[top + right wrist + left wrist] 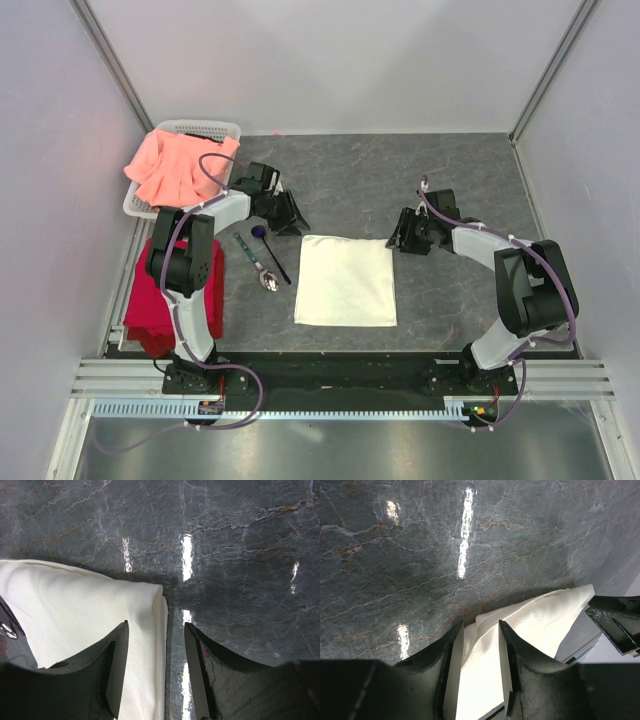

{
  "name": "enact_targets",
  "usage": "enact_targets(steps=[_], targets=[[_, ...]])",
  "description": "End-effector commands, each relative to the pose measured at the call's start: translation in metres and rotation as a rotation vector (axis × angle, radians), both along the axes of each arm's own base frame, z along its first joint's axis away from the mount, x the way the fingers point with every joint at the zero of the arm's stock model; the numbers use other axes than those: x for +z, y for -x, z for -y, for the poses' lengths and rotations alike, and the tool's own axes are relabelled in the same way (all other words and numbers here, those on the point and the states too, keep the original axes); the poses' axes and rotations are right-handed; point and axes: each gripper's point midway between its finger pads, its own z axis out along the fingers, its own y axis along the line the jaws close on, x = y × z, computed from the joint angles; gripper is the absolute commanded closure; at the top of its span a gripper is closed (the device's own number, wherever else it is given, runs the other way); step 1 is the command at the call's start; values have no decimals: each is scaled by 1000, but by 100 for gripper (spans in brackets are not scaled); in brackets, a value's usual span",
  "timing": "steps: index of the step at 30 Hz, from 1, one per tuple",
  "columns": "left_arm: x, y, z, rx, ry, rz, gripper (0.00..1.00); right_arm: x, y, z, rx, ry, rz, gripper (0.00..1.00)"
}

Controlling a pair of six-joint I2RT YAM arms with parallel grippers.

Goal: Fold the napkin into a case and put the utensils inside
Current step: Smooth out the lower triangle-folded napkin at the center of the board.

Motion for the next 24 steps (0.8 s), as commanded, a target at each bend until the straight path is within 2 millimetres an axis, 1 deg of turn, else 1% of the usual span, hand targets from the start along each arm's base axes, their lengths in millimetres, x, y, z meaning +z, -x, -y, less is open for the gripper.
enact_targets(steps=[1,4,9,11,16,19,23,24], targets=[[7,3,-1,-43,8,37,53,13,-21,-6,24,-22,82,44],[5,6,0,-50,10,42,50,9,-21,-6,26,-23,75,45],[-5,11,-2,-56,4,19,51,6,-23,-7,26,-24,73,46],[-9,13,1,-60,18,2,53,6,-23,-7,24,-24,73,46],[-5,11,9,-67,74,6,55,7,-24,-8,30,-32,75,47],[2,10,12,-74,86,23,52,7,-26,-8,29,-31,78,47],[-2,13,11,-84,79,22,51,7,-27,-9,33,-36,77,47],[-6,15,12,-88,81,11,52,8,-27,-10,35,-40,76,47]])
